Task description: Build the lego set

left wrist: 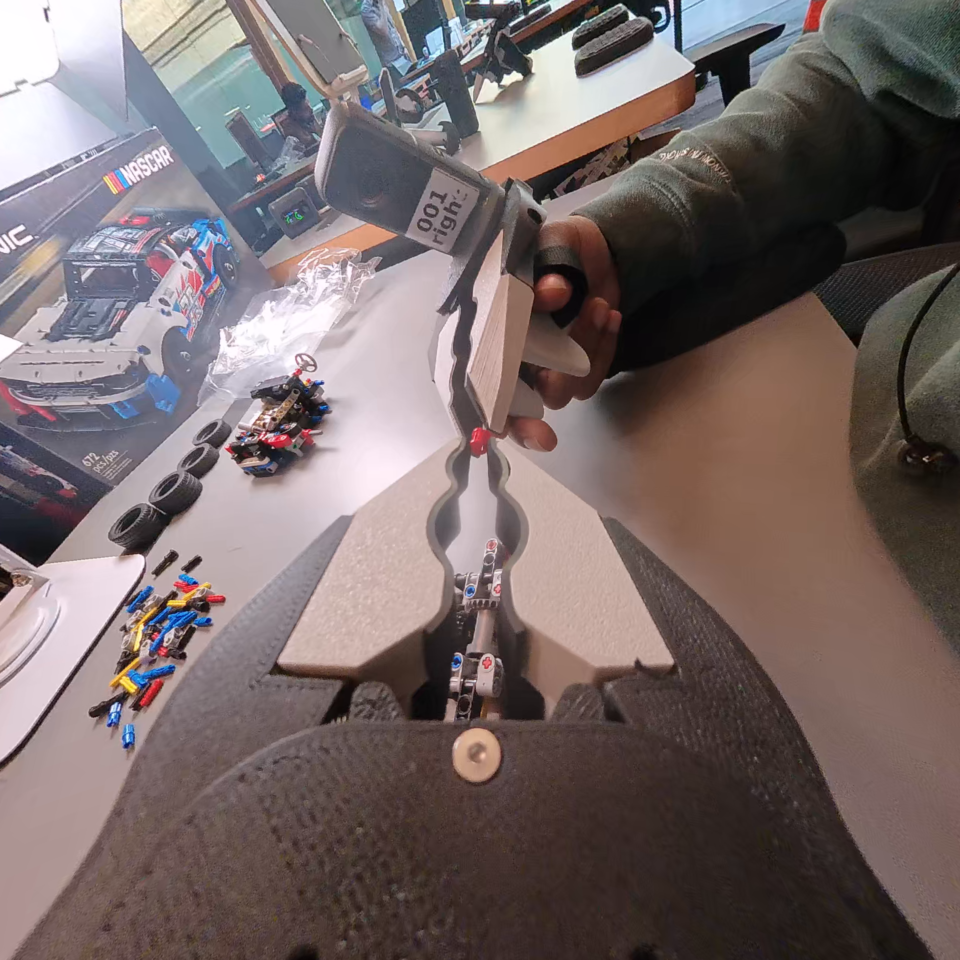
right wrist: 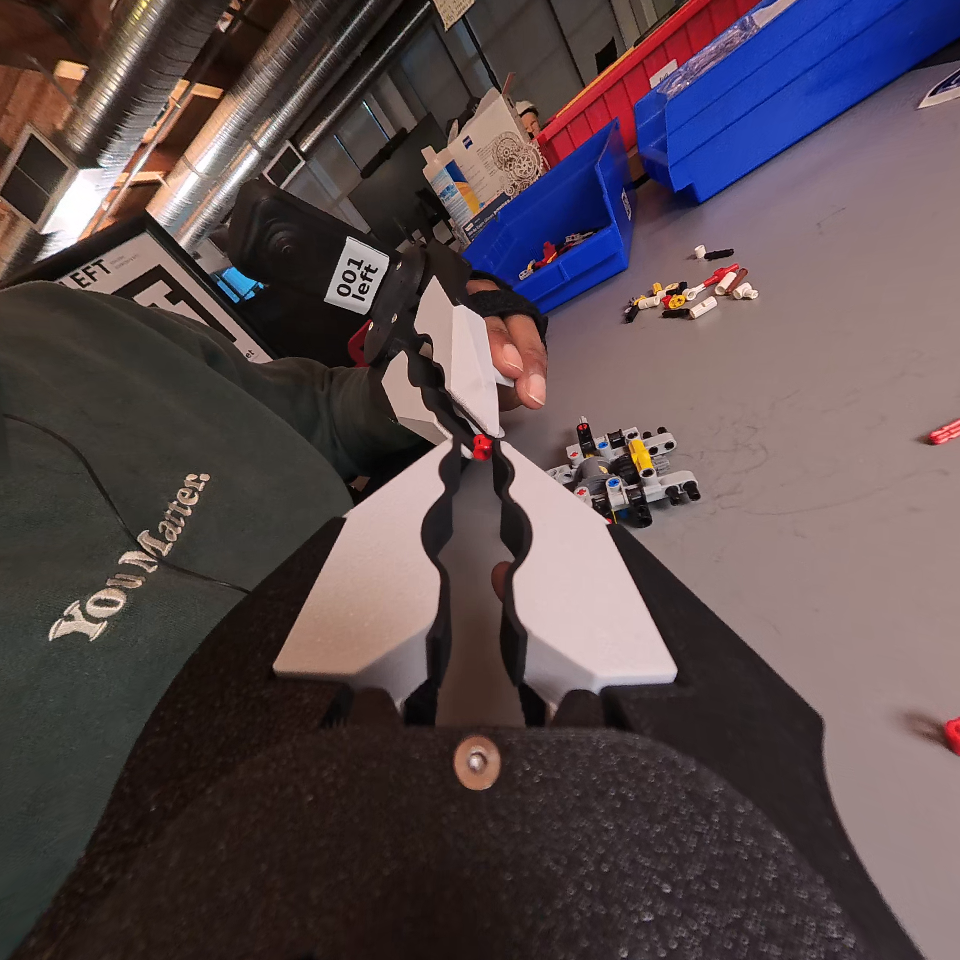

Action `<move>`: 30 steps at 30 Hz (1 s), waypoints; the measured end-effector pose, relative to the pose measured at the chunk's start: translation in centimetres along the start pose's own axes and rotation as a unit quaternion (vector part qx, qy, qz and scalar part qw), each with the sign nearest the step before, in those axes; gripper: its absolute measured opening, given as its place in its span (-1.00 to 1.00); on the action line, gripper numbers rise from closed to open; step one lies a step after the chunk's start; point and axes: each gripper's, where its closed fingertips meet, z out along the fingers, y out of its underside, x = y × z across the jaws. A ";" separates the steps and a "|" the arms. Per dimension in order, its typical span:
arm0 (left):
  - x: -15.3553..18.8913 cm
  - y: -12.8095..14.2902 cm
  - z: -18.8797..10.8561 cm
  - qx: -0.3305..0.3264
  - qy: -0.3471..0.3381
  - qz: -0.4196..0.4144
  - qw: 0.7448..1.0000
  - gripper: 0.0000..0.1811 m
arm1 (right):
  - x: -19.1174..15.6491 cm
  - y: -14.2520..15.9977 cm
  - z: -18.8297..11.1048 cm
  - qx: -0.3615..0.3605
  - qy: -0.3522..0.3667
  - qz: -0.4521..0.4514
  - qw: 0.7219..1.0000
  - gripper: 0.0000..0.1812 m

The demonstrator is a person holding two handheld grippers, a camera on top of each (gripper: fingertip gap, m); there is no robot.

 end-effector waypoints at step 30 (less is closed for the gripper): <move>-0.7 6.3 -0.4 -0.168 0.108 -0.212 0.957 -0.70 | 3.9 1.7 -6.1 -0.118 0.132 -0.215 0.960 -0.94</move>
